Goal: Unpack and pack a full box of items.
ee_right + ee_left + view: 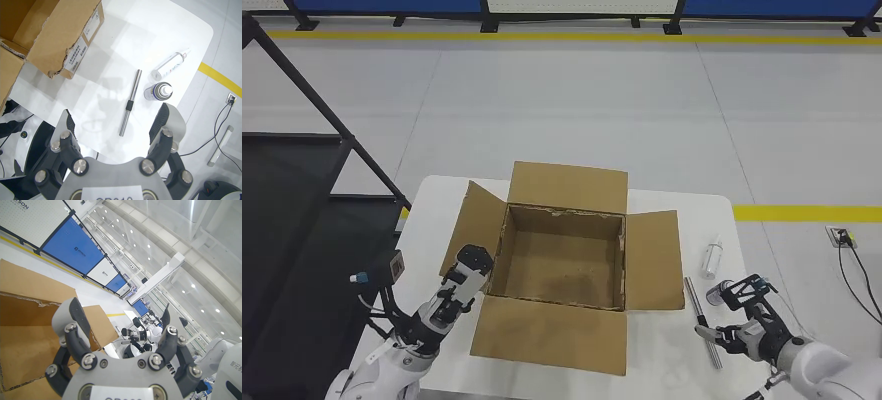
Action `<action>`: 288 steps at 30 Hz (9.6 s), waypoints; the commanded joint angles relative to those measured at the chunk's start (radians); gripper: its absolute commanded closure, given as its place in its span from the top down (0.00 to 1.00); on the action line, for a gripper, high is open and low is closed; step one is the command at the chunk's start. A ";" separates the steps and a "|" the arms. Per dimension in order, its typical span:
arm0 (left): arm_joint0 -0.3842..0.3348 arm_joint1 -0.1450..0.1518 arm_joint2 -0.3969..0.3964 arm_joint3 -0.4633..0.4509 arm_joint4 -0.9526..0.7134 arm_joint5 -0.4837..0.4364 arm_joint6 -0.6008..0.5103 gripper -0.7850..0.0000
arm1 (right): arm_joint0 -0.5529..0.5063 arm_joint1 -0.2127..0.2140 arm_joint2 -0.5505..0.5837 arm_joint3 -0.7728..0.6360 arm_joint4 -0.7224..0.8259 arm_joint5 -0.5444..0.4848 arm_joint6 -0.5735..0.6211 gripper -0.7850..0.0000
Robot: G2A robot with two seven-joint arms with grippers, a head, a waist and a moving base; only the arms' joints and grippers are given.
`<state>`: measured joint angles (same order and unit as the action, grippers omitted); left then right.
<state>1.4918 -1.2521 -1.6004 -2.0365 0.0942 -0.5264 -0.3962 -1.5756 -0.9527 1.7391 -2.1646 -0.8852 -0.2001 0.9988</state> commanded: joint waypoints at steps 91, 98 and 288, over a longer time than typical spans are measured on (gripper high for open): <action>-0.010 0.004 0.005 0.004 0.000 0.050 0.039 1.00 | 0.406 -0.048 -0.407 0.593 -0.179 0.084 0.083 0.00; -0.010 0.004 0.005 0.004 0.000 0.050 0.039 1.00 | 0.355 -0.039 -0.346 0.530 -0.143 0.054 0.066 0.00; 0.109 0.000 -0.171 -0.067 -0.060 0.182 0.316 1.00 | 1.474 -0.846 -1.466 1.946 0.533 -0.039 0.017 0.21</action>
<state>1.6008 -1.2520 -1.7711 -2.1035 0.0339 -0.3447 -0.0801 -0.1016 -1.7966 0.2712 -0.2262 -0.3529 -0.2353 1.0155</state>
